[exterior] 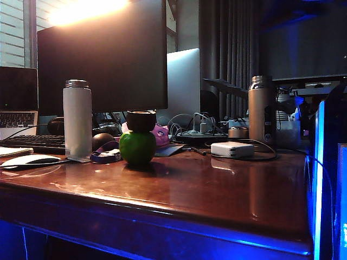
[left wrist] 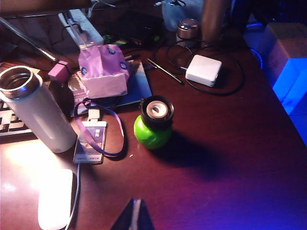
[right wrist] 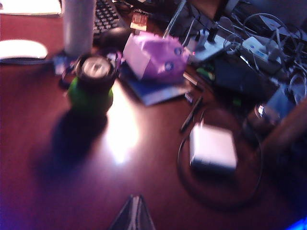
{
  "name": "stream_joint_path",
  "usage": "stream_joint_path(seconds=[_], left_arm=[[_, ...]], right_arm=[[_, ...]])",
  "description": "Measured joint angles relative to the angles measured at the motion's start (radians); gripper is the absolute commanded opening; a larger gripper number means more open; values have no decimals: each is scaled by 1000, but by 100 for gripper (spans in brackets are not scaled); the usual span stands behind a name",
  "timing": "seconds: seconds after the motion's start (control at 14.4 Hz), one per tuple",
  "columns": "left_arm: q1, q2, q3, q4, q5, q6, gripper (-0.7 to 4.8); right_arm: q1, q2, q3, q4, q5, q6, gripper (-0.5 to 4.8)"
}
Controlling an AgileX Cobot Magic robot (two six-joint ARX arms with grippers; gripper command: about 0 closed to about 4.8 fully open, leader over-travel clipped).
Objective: Stack the black thermos bottle cap from the table onto the green apple.
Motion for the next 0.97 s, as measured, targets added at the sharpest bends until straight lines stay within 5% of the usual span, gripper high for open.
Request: stream_joint_path(seconds=[0.42, 0.97], left_arm=[[0, 0, 0, 0, 0, 0, -5], [0, 0, 0, 0, 0, 0, -5]], right_arm=[[-2, -344, -405, 120, 255, 105, -1], [-258, -705, -668, 37, 193, 195, -1]])
